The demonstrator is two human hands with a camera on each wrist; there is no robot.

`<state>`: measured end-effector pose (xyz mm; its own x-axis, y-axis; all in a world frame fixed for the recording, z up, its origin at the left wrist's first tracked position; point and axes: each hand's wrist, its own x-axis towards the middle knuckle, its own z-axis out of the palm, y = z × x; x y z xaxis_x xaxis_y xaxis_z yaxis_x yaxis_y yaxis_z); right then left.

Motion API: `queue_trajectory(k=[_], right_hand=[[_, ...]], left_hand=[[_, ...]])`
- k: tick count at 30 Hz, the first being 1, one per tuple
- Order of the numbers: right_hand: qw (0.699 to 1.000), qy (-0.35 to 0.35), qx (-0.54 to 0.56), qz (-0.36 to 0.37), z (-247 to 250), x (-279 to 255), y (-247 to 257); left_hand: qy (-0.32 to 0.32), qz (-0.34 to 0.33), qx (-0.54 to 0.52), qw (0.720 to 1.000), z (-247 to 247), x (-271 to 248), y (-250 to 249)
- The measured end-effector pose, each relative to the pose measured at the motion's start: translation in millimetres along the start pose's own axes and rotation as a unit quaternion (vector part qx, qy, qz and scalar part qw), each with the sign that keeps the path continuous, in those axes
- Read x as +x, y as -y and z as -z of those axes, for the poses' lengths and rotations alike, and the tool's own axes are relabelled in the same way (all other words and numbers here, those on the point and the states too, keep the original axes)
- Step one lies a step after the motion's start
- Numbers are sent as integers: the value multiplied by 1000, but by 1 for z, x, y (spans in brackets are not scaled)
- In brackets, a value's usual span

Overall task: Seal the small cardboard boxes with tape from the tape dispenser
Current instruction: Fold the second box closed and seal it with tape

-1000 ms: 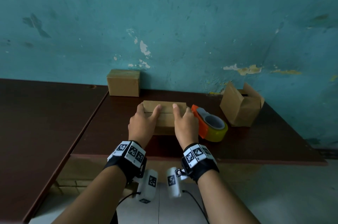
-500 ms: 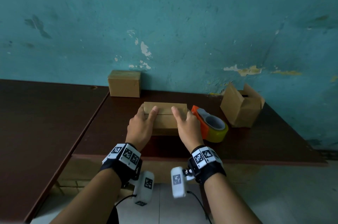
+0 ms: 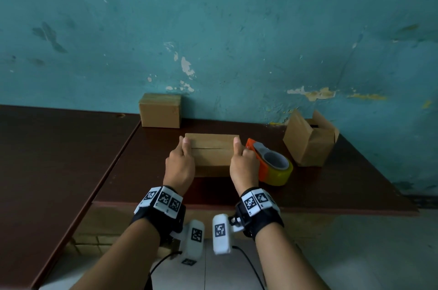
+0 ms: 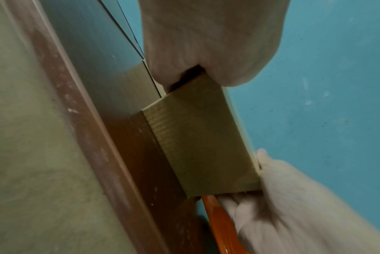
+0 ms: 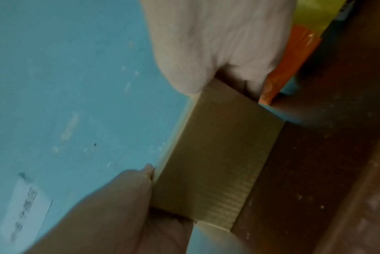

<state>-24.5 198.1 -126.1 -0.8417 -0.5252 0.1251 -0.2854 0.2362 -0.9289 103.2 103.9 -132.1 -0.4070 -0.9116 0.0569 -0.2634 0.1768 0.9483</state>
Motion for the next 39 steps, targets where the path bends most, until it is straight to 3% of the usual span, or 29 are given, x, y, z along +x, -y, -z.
queue_trajectory(k=[4,8,12,16,23,27,33,39], right_hand=[[986,-62,-156,12,-1,-3,4],[981,-74,-178,14,0,-6,6],[992,23,-125,3,6,-4,-4],[998,32,2,-53,17,-7,-3],[995,-8,-52,-89,10,-6,-9],[998,-9,27,-60,-1,-8,-17],[989,69,115,-60,-4,-27,-3],[986,113,112,37,-5,-31,-4]], left_hand=[[-20,31,29,999,1,-2,-4],[-2,33,42,999,6,-5,-7],[40,21,53,998,13,-9,-6],[42,-16,27,999,16,-19,-12],[-12,-61,13,998,14,-17,-4],[-34,-45,14,998,12,-13,-3],[-77,-34,34,996,7,-14,-6],[-65,-19,34,997,0,-6,-3]])
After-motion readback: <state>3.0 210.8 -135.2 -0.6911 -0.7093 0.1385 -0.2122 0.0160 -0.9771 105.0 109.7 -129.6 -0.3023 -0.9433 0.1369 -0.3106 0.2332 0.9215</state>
